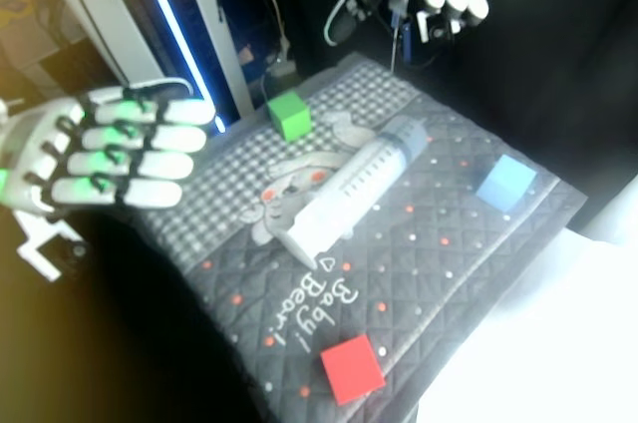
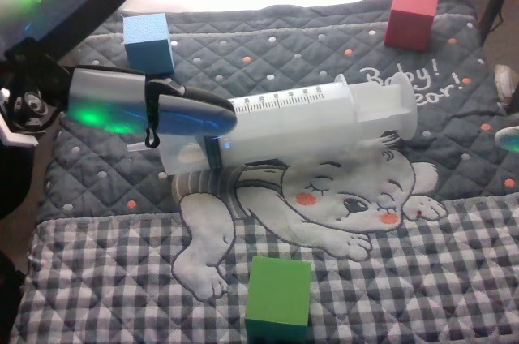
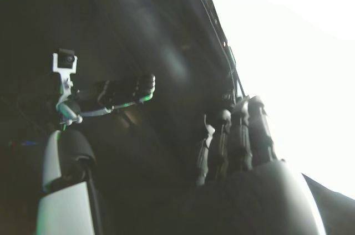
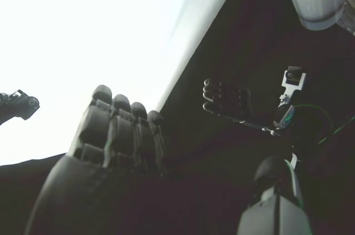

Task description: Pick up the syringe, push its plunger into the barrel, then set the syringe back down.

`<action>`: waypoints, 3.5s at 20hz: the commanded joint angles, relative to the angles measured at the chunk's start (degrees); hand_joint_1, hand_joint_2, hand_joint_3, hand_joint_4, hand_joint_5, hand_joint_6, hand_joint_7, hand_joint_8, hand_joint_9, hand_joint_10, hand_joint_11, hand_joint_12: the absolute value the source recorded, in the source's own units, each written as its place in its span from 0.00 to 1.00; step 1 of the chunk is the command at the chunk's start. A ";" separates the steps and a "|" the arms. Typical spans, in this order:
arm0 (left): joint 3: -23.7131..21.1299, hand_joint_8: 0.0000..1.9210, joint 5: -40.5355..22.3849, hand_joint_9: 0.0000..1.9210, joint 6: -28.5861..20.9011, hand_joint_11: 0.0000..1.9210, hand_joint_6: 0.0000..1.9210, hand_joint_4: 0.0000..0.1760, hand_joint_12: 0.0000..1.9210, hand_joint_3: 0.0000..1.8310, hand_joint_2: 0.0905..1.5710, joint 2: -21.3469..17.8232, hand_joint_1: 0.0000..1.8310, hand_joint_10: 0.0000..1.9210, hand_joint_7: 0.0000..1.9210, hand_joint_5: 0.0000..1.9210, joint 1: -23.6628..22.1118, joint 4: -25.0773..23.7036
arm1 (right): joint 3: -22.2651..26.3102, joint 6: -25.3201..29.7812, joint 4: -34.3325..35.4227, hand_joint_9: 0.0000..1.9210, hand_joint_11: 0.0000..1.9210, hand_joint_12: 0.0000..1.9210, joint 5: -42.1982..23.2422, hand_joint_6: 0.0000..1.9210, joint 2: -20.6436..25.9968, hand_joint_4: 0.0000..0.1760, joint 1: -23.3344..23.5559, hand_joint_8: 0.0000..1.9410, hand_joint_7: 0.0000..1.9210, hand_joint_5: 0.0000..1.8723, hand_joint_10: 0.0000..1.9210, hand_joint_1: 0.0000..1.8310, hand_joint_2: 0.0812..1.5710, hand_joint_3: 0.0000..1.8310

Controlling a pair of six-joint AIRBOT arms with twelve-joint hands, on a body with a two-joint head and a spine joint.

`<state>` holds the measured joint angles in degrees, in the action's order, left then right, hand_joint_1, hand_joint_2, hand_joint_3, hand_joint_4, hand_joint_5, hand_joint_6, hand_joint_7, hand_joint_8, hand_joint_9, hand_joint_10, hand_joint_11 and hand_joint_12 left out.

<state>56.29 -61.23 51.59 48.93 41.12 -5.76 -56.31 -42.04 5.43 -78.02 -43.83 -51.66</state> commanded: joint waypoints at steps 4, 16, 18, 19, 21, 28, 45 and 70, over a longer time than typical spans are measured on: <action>0.89 0.00 -3.78 0.00 -1.40 0.00 0.00 0.34 0.00 0.00 0.48 1.05 0.31 0.00 0.00 0.00 -1.97 -0.83 | -0.23 0.41 1.32 0.00 0.00 0.00 -7.31 0.00 -0.05 0.27 0.55 0.00 0.01 0.04 0.00 0.35 0.36 0.00; 9.08 0.00 21.46 0.03 -21.50 0.05 0.00 0.00 0.02 0.01 0.48 6.56 0.25 0.01 0.02 0.00 -15.97 -26.46 | -0.43 0.42 2.17 0.00 0.00 0.00 -7.31 0.00 -0.60 0.19 0.55 0.00 0.02 0.06 0.00 0.41 0.36 0.00; 9.27 0.00 27.09 0.09 -22.18 0.01 0.00 0.00 0.16 0.00 0.47 8.17 0.22 0.00 0.09 0.04 -18.17 -31.78 | -0.47 0.42 2.17 0.01 0.00 0.00 -7.31 0.00 -0.72 0.31 0.58 0.00 0.02 0.06 0.00 0.39 0.36 0.00; 9.36 0.00 29.69 0.11 -22.24 0.00 0.00 0.00 0.24 0.00 0.46 9.41 0.23 0.00 0.11 0.07 -18.88 -34.70 | -0.48 0.42 2.17 0.01 0.00 0.00 -7.31 0.00 -0.79 0.20 0.60 0.00 0.02 0.05 0.00 0.38 0.36 0.00; 10.04 0.00 32.37 0.09 -24.78 0.00 0.00 0.00 0.26 0.00 0.45 11.26 0.21 0.00 0.07 0.03 -19.66 -39.76 | -0.57 0.42 2.17 0.00 0.00 0.00 -7.31 0.00 -0.97 0.01 0.62 0.00 0.01 0.05 0.00 0.41 0.36 0.00; 14.47 0.00 35.96 0.08 -33.82 0.00 0.00 0.00 0.30 0.00 0.40 15.94 0.24 0.00 0.06 0.02 -19.21 -47.07 | -0.95 0.42 2.15 0.00 0.02 0.01 -7.31 0.00 -1.83 0.03 0.90 0.00 0.02 0.04 0.00 0.33 0.40 0.00; 18.83 0.01 43.98 0.09 -33.85 0.00 0.01 0.00 0.23 0.00 0.39 21.91 0.23 0.01 0.07 0.04 -16.30 -50.12 | -1.08 0.42 1.95 0.08 0.08 0.02 -7.32 0.00 -2.68 0.00 1.48 0.00 0.11 0.09 0.00 0.37 0.37 0.00; 26.07 0.00 51.85 0.02 -33.81 0.00 0.00 0.00 0.00 0.01 0.48 29.68 0.23 0.01 0.01 0.00 -13.44 -53.34 | -1.07 0.65 1.13 0.13 0.12 0.01 -6.97 0.00 -3.07 0.00 1.82 0.00 0.15 0.13 0.00 0.39 0.40 0.00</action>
<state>82.15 -6.76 17.93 78.37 27.66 -58.94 -57.17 -41.87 5.72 -78.06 -47.18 -50.57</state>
